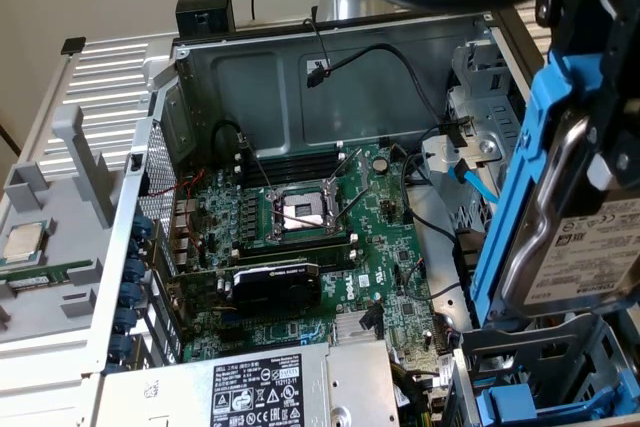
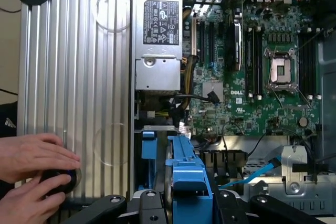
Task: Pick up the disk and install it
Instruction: 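Insert the disk into the insertion slot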
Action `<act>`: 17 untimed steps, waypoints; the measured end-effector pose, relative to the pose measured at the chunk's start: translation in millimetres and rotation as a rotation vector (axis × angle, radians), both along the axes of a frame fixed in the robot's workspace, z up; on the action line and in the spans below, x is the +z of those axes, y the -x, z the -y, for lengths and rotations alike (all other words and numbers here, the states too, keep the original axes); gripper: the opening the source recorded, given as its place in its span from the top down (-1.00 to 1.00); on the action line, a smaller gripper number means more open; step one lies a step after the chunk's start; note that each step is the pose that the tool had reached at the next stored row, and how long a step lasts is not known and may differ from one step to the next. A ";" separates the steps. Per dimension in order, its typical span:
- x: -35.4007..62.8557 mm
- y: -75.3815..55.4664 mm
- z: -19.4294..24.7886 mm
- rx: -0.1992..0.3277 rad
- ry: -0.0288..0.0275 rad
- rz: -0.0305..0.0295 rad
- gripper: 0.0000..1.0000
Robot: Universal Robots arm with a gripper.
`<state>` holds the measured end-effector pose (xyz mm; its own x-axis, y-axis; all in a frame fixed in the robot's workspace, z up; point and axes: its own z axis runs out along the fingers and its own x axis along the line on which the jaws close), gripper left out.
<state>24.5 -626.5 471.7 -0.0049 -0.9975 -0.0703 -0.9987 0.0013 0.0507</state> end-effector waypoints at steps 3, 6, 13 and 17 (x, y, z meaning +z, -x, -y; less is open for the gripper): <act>-1.3 -0.4 0.0 0.000 0.0000 0.0000 0.26; -4.0 -0.4 0.0 0.001 0.0000 0.0000 0.26; -10.0 -0.4 0.2 0.001 0.0001 0.0000 0.26; -11.7 -0.5 2.0 0.001 -0.0001 0.0000 0.26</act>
